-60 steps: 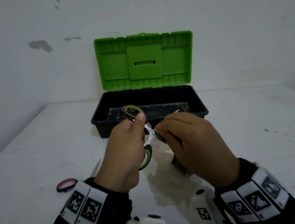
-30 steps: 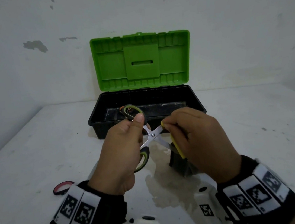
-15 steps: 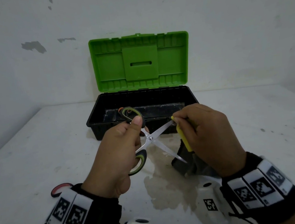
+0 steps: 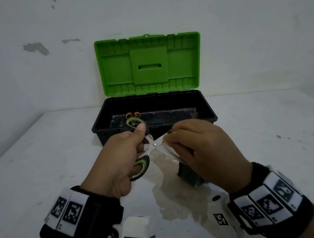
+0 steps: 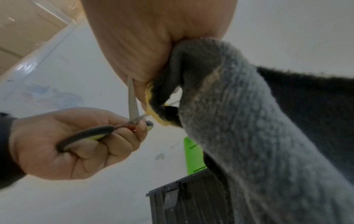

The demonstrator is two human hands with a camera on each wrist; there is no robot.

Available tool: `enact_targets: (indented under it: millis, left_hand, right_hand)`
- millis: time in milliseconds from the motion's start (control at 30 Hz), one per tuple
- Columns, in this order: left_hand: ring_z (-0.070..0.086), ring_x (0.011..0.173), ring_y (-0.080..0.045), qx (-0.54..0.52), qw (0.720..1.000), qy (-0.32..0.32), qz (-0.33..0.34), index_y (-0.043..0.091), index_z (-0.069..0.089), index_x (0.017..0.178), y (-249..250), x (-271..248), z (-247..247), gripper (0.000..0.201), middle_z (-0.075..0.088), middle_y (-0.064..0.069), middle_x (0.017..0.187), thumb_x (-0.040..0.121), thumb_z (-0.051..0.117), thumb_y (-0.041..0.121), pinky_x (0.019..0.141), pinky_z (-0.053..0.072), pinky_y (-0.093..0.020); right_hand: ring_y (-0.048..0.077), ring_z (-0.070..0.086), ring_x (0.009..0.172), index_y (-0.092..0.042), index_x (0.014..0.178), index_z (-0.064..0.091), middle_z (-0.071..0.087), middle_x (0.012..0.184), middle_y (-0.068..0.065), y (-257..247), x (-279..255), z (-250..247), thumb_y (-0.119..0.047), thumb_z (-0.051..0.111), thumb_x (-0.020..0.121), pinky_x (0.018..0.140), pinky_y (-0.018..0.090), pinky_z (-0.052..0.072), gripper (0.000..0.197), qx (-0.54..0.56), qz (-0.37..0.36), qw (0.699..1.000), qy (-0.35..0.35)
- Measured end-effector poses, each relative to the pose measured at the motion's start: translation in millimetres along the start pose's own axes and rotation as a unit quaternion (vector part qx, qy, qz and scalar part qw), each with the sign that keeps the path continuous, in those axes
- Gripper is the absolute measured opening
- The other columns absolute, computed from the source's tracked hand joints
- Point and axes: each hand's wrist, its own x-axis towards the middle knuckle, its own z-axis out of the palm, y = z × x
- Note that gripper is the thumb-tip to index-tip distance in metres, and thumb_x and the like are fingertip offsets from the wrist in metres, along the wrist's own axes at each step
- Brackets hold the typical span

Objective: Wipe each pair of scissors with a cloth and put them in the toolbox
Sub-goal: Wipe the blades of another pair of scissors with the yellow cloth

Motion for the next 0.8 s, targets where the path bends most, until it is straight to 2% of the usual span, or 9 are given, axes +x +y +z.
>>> enact_targets:
  millis: [100, 200, 300, 400, 567, 667, 800]
  left_hand:
    - [0.029, 0.029, -0.003, -0.003, 1.000, -0.001, -0.005, 0.009, 0.063, 0.091, 3.1, -2.9, -0.1, 0.029, 0.036, 0.006, 0.052, 0.097, 0.056, 0.036, 0.030, 0.022, -0.011]
    - [0.032, 0.031, -0.003, 0.013, 1.000, 0.011, 0.007, 0.009, 0.065, 0.088, 5.0, -4.6, -0.5, 0.031, 0.039, 0.008, 0.049, 0.096, 0.057, 0.038, 0.028, 0.024, -0.015]
    - [0.035, 0.038, -0.006, 0.041, 0.998, 0.026, 0.039, 0.018, 0.068, 0.065, 5.8, -5.2, 3.1, 0.040, 0.039, 0.009, 0.049, 0.095, 0.057, 0.041, 0.037, 0.028, -0.019]
    - [0.036, 0.035, -0.002, 0.054, 0.996, 0.027, 0.072, 0.026, 0.063, 0.042, 8.2, -7.6, 8.6, 0.058, 0.039, 0.012, 0.043, 0.097, 0.054, 0.039, 0.042, 0.029, -0.021]
    - [0.033, 0.046, -0.011, 0.062, 0.994, 0.037, 0.077, 0.020, 0.057, 0.052, 7.9, -6.9, 6.3, 0.048, 0.038, 0.008, 0.048, 0.094, 0.059, 0.043, 0.044, 0.027, -0.024]
    - [0.033, 0.040, -0.006, 0.060, 0.996, 0.026, 0.063, 0.018, 0.055, 0.063, 7.4, -7.7, 4.0, 0.040, 0.038, 0.009, 0.048, 0.094, 0.059, 0.044, 0.037, 0.026, -0.019]
    - [0.037, 0.034, -0.001, 0.061, 0.996, 0.019, 0.061, 0.010, 0.062, 0.082, 7.2, -7.1, 1.4, 0.035, 0.038, 0.012, 0.046, 0.094, 0.058, 0.043, 0.034, 0.027, -0.016]
  right_hand:
    - [0.017, 0.066, 0.080, -0.011, 0.090, 0.076, 0.072, 0.088, 0.002, 4.2, 1.3, -1.2, -0.016, 0.062, 0.091, 0.074, 0.033, 0.054, 0.015, 0.024, 0.029, 0.999, -0.006]
    - [0.018, 0.066, 0.077, -0.010, 0.087, 0.076, 0.071, 0.084, 0.001, 8.7, 3.1, -3.5, -0.016, 0.062, 0.091, 0.071, 0.035, 0.054, 0.015, 0.021, 0.056, 0.998, 0.001]
    - [0.019, 0.065, 0.074, -0.009, 0.085, 0.075, 0.071, 0.081, 0.002, 3.2, 5.3, -2.8, -0.010, 0.065, 0.089, 0.069, 0.036, 0.054, 0.011, 0.019, 0.053, 0.998, 0.020]
    - [0.021, 0.066, 0.077, -0.009, 0.084, 0.075, 0.071, 0.083, 0.003, -6.7, 7.5, 0.1, -0.013, 0.065, 0.089, 0.070, 0.037, 0.053, 0.012, 0.024, 0.038, 0.999, 0.021]
    - [0.018, 0.065, 0.074, -0.009, 0.084, 0.075, 0.071, 0.083, 0.003, -8.5, 4.7, 1.7, -0.011, 0.070, 0.087, 0.070, 0.029, 0.053, 0.007, 0.017, 0.022, 0.999, 0.020]
    - [0.016, 0.065, 0.076, -0.008, 0.086, 0.076, 0.072, 0.085, 0.002, -1.9, 0.6, -1.8, -0.010, 0.068, 0.088, 0.073, 0.029, 0.054, 0.008, 0.024, 0.032, 0.999, 0.035]
    - [0.015, 0.066, 0.078, -0.008, 0.084, 0.075, 0.072, 0.085, 0.001, 14.3, -1.7, -8.5, -0.013, 0.069, 0.091, 0.073, 0.030, 0.053, 0.010, 0.012, 0.075, 0.995, 0.061]
